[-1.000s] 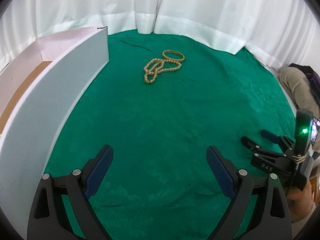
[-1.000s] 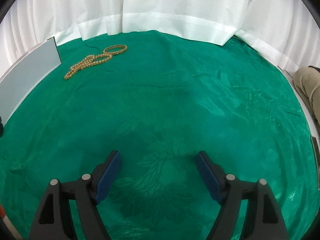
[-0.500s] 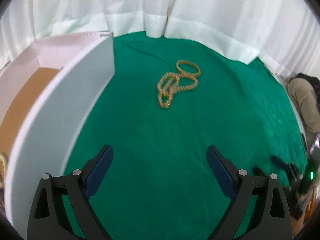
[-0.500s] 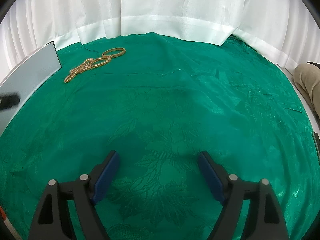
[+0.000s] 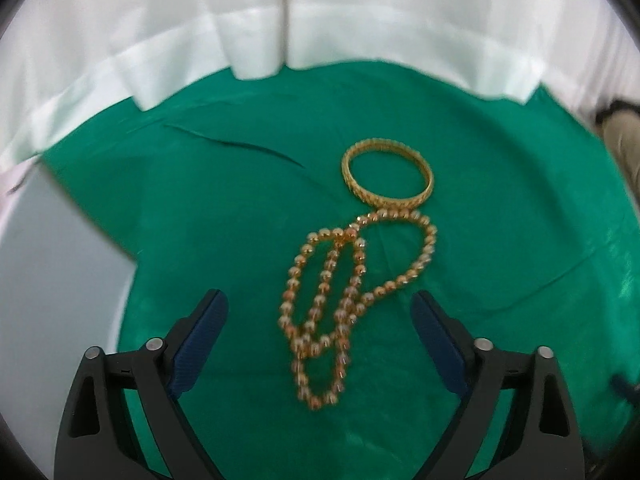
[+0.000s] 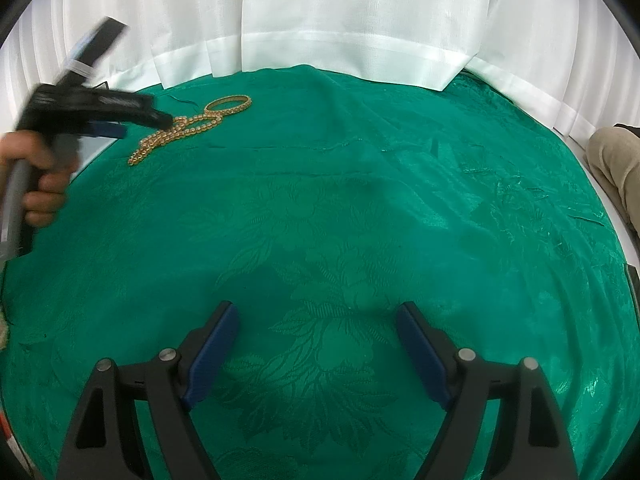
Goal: Organize jewelry
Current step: 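Lower the left tool onto the gold bead necklace and close on it, then grasp the gold bangle with the right tool while left tool lifts necklace, then carry the necklace to the box with left tool while right tool carries gold bangle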
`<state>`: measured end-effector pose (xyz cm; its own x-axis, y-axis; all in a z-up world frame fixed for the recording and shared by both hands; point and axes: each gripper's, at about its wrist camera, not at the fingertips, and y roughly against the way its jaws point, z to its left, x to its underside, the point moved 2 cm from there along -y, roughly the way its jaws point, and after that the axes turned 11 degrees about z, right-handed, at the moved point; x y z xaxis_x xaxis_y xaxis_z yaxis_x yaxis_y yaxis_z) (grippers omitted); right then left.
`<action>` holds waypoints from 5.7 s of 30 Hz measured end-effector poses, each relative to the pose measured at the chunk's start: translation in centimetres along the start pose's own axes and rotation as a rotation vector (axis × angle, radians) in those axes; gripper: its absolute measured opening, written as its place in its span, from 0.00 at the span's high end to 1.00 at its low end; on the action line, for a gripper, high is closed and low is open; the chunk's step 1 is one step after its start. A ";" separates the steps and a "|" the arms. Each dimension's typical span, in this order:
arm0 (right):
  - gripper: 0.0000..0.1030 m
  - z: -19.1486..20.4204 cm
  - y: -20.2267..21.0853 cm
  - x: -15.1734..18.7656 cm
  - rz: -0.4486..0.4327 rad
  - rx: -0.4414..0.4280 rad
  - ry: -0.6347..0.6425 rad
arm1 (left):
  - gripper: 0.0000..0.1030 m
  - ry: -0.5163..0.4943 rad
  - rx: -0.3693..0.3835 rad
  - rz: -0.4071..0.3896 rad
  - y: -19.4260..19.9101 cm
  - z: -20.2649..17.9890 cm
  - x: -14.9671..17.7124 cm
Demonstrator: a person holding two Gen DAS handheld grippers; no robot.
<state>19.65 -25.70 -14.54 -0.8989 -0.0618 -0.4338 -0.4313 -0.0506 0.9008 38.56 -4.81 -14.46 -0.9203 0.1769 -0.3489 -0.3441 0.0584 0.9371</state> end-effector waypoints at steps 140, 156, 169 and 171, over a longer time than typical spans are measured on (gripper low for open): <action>0.95 11.9 18.1 -5.1 -0.079 -0.661 0.294 | 0.56 0.200 0.022 0.041 12.6 5.1 29.0; 0.95 12.0 15.4 -3.9 -0.040 -0.665 0.262 | 0.95 0.292 0.239 -0.135 20.8 7.6 26.5; 0.95 15.5 17.2 -7.5 -0.087 -0.676 0.362 | 0.95 0.330 0.415 -0.322 34.4 12.2 23.8; 0.95 17.0 17.8 -8.4 -0.095 -0.686 0.393 | 0.95 0.341 0.416 -0.345 36.4 13.8 23.1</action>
<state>18.25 -9.10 5.45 -0.7124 -0.3672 -0.5980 -0.2454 -0.6680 0.7026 7.34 14.94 11.69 -0.8004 -0.2389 -0.5498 -0.5935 0.4449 0.6707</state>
